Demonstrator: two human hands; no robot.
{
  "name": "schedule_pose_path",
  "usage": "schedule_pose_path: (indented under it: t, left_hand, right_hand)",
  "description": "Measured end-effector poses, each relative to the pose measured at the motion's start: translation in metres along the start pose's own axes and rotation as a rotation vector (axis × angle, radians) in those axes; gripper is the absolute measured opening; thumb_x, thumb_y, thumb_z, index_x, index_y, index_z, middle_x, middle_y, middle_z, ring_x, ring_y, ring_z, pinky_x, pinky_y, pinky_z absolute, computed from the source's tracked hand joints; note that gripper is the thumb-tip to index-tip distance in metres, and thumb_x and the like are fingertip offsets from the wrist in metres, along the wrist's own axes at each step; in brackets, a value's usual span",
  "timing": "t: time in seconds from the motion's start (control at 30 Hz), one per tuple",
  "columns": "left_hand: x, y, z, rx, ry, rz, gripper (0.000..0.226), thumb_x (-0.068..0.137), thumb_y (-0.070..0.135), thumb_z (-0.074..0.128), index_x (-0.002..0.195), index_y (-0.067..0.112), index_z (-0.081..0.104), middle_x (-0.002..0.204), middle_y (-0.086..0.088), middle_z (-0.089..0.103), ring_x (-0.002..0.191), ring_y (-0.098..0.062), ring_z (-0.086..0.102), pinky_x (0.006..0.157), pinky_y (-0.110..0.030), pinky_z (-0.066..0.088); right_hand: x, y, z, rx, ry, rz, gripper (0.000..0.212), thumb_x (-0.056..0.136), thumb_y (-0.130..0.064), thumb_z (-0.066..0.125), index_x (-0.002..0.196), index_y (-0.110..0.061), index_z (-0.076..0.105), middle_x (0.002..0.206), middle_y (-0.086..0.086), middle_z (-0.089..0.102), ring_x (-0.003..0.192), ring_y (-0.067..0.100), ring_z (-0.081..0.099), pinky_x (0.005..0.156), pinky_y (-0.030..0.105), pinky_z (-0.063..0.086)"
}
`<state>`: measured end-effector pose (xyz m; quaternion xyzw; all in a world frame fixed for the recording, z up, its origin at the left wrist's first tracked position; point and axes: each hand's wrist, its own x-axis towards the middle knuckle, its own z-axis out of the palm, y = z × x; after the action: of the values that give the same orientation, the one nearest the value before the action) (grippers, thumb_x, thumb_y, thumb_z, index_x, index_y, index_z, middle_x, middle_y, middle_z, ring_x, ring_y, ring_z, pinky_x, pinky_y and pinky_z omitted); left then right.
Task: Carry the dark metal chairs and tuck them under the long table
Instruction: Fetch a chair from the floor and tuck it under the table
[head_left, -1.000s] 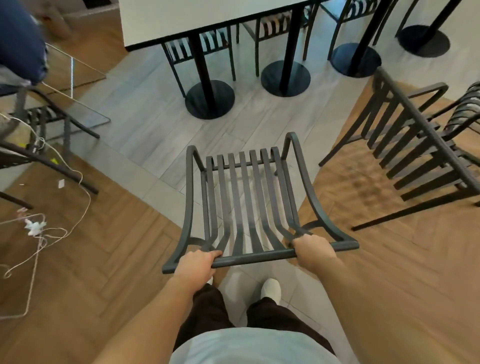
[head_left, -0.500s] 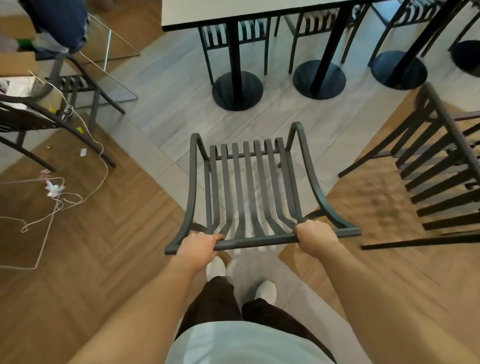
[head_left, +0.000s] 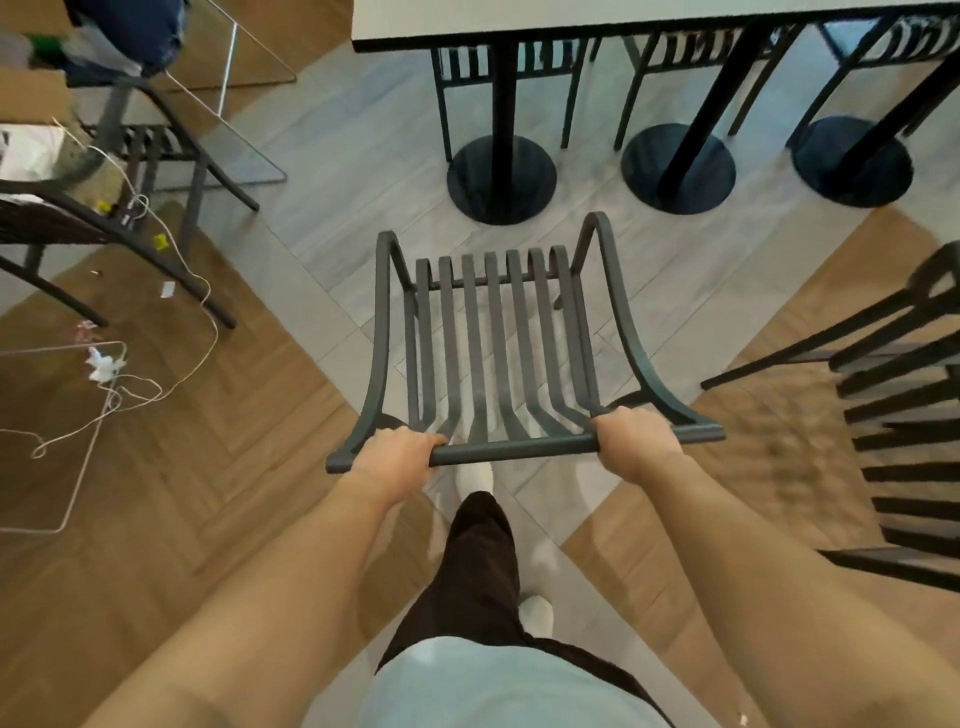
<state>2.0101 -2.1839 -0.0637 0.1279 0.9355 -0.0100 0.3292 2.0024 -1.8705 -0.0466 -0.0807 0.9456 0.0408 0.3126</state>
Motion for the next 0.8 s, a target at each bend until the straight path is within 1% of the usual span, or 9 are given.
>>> schedule_pose_path:
  t: [0.13, 0.2, 0.27, 0.37, 0.47, 0.6, 0.7, 0.8]
  left_hand:
    - [0.039, -0.023, -0.038, 0.055, 0.014, 0.04, 0.039, 0.107, 0.033, 0.045, 0.145, 0.041, 0.051, 0.105, 0.0, 0.071, 0.092, -0.023, 0.069, 0.081, -0.038, 0.056]
    - [0.057, -0.029, -0.055, 0.053, 0.025, 0.059, 0.037, 0.107, 0.032, 0.045, 0.143, 0.037, 0.054, 0.104, 0.001, 0.071, 0.092, -0.022, 0.068, 0.082, -0.037, 0.055]
    - [0.076, -0.034, -0.069, 0.049, 0.023, 0.068, 0.036, 0.107, 0.031, 0.045, 0.142, 0.035, 0.055, 0.104, 0.0, 0.071, 0.092, -0.022, 0.068, 0.082, -0.037, 0.054]
    - [0.105, -0.041, -0.091, 0.024, 0.005, 0.066, 0.036, 0.106, 0.03, 0.047, 0.141, 0.036, 0.056, 0.104, -0.001, 0.071, 0.09, -0.023, 0.069, 0.081, -0.039, 0.058]
    - [0.135, -0.044, -0.112, 0.005, -0.02, 0.049, 0.038, 0.106, 0.027, 0.049, 0.142, 0.038, 0.055, 0.102, 0.0, 0.07, 0.087, -0.021, 0.068, 0.078, -0.037, 0.06]
    - [0.174, -0.044, -0.143, 0.019, -0.015, 0.032, 0.038, 0.107, 0.027, 0.048, 0.142, 0.039, 0.054, 0.1, 0.001, 0.069, 0.085, -0.019, 0.067, 0.073, -0.033, 0.058]
    - [0.205, -0.04, -0.166, 0.012, -0.02, 0.005, 0.04, 0.106, 0.029, 0.049, 0.145, 0.04, 0.053, 0.1, 0.001, 0.069, 0.085, -0.02, 0.068, 0.076, -0.035, 0.06]
    - [0.235, -0.034, -0.19, -0.009, -0.027, -0.029, 0.042, 0.104, 0.028, 0.052, 0.144, 0.042, 0.053, 0.102, 0.001, 0.069, 0.09, -0.021, 0.068, 0.082, -0.038, 0.06]
  right_hand:
    - [0.042, -0.001, -0.031, 0.007, -0.014, 0.026, 0.019, 0.099, -0.019, 0.056, 0.114, -0.022, 0.068, 0.085, -0.001, 0.059, 0.078, 0.02, 0.059, 0.07, 0.031, 0.047]
    - [0.063, 0.003, -0.044, 0.023, -0.015, 0.039, 0.02, 0.099, -0.019, 0.057, 0.115, -0.022, 0.068, 0.089, 0.0, 0.062, 0.081, 0.02, 0.062, 0.073, 0.032, 0.052]
    - [0.082, 0.008, -0.055, 0.04, -0.008, 0.047, 0.025, 0.098, -0.019, 0.055, 0.118, -0.025, 0.069, 0.093, 0.0, 0.066, 0.084, 0.021, 0.066, 0.08, 0.036, 0.058]
    - [0.109, 0.018, -0.075, 0.027, -0.005, 0.041, 0.028, 0.099, -0.018, 0.052, 0.121, -0.025, 0.068, 0.093, 0.0, 0.065, 0.086, 0.022, 0.066, 0.083, 0.037, 0.058]
    - [0.138, 0.029, -0.096, -0.002, -0.011, 0.039, 0.025, 0.099, -0.018, 0.051, 0.117, -0.021, 0.067, 0.089, 0.001, 0.062, 0.089, 0.024, 0.065, 0.082, 0.037, 0.056]
    - [0.175, 0.048, -0.119, 0.007, -0.018, 0.042, 0.017, 0.099, -0.021, 0.056, 0.113, -0.021, 0.067, 0.089, 0.0, 0.065, 0.082, 0.02, 0.065, 0.083, 0.036, 0.058]
    - [0.204, 0.067, -0.141, 0.01, -0.02, 0.025, 0.017, 0.1, -0.022, 0.057, 0.114, -0.022, 0.066, 0.09, 0.0, 0.065, 0.08, 0.019, 0.064, 0.083, 0.035, 0.058]
    - [0.235, 0.09, -0.166, -0.007, -0.034, 0.005, 0.019, 0.101, -0.022, 0.055, 0.116, -0.022, 0.066, 0.094, 0.001, 0.067, 0.084, 0.02, 0.065, 0.083, 0.036, 0.058]
